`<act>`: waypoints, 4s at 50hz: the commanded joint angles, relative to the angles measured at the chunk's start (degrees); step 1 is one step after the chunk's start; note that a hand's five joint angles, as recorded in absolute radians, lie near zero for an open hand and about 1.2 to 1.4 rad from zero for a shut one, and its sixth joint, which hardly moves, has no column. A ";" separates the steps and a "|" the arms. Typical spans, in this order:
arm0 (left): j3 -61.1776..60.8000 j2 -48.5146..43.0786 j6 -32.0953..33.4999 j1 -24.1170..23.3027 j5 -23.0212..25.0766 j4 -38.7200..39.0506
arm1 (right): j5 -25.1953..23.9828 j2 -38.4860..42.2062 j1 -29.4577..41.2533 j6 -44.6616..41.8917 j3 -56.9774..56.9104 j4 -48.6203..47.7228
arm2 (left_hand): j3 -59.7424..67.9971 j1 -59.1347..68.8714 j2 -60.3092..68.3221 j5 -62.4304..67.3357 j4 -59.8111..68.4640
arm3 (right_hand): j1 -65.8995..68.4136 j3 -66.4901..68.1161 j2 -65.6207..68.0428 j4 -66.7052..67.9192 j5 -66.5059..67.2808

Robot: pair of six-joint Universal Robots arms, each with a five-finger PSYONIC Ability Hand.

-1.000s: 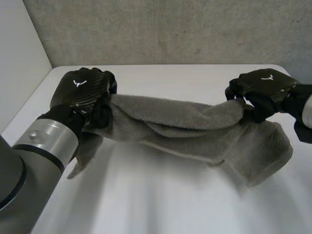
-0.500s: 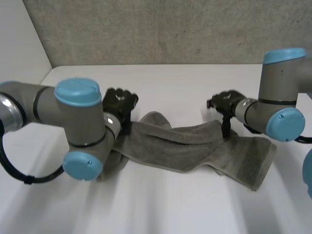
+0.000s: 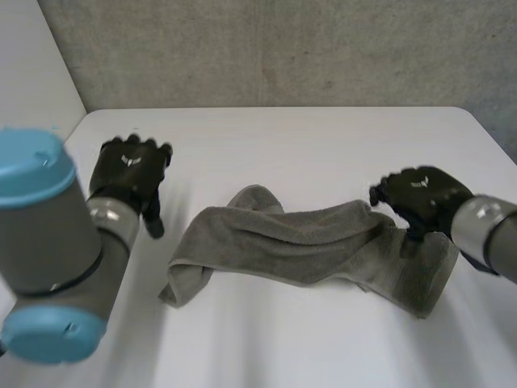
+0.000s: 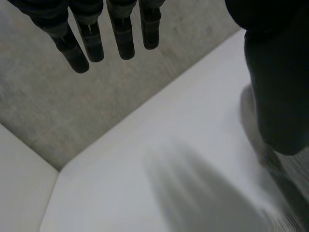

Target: Fold the towel.

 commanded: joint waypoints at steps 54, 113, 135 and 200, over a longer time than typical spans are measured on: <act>-6.65 -13.64 -5.61 -0.60 0.06 13.58 | -6.41 10.12 -6.64 -1.23 17.22 -28.27 | 2.16 1.56 1.65 -8.28 1.49 | 7.29 6.77 6.95 6.46 6.04; -11.93 -4.58 -9.30 -3.86 7.70 4.79 | 2.48 17.86 -5.49 3.76 7.64 -32.31 | -5.58 -6.18 -6.09 -16.01 -6.24 | 54.84 54.32 54.50 54.01 53.59; -11.84 -6.86 -9.74 -3.68 7.44 6.72 | 0.46 12.93 -7.69 13.27 10.54 -32.31 | -2.88 -3.49 -3.40 -13.32 -3.55 | 54.84 54.32 54.50 54.01 53.59; 22.92 -18.11 15.47 4.41 5.77 10.15 | 6.61 17.24 1.54 -9.14 -26.90 -14.30 | 63.37 62.76 62.85 52.93 62.70 | 54.84 54.32 54.50 54.01 53.59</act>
